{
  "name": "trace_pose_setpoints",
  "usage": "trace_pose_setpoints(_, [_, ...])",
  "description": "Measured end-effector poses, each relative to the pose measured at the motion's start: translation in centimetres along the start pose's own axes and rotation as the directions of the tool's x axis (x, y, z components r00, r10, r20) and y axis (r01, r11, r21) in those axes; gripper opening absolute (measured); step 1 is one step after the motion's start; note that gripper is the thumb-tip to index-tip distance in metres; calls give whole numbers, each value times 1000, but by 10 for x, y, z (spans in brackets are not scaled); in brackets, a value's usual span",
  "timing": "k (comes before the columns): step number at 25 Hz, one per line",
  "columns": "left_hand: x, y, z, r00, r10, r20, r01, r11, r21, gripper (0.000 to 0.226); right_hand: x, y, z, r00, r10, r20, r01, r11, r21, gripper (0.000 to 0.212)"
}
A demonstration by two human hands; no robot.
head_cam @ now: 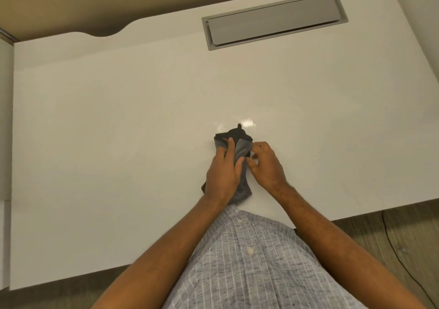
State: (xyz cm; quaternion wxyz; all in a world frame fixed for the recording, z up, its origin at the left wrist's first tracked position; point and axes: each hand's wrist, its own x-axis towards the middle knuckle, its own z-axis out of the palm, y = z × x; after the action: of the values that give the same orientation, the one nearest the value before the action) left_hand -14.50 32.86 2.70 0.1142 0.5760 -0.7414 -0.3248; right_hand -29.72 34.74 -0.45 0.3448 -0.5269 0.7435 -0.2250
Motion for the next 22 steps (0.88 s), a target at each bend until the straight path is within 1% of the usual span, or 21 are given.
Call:
trace_pose_setpoints(3, [-14,-2,3,998,52,21,-53,998,23,61,2,1,0,998,56,4,-56,998,36,29])
trace_pose_setpoints(6, [1,2,-4,1000,28,10,-28,999,28,58,3,-1,0,998,63,7,-63,997,44,28])
trace_pose_setpoints(8, [19,3,-9,1000,-4,12,4,1000,18,55,2,-1,-1,999,35,12,-36,998,48,38])
trace_pose_setpoints(11, [57,2,-20,996,-76,39,73,994,78,51,0,1,-1,999,10,37,-13,998,65,65])
trace_pose_setpoints(13, [79,1,-27,992,-97,80,83,984,160,52,1,1,-1,1000,11,30,-12,998,66,71])
trace_pose_setpoints(15, [88,1,-27,991,-91,95,72,980,185,52,2,0,-1,1000,14,22,-15,998,57,72])
trace_pose_setpoints(16, [87,1,-26,992,-92,83,77,983,169,52,2,0,-1,1000,12,21,-13,998,55,72])
trace_pose_setpoints(20, [52,3,-9,996,-84,-41,85,996,39,53,1,0,-2,1000,-6,14,5,998,59,71])
trace_pose_setpoints(22, [30,1,-3,995,-80,-55,80,997,-7,58,3,0,-3,1000,1,26,-3,997,78,67])
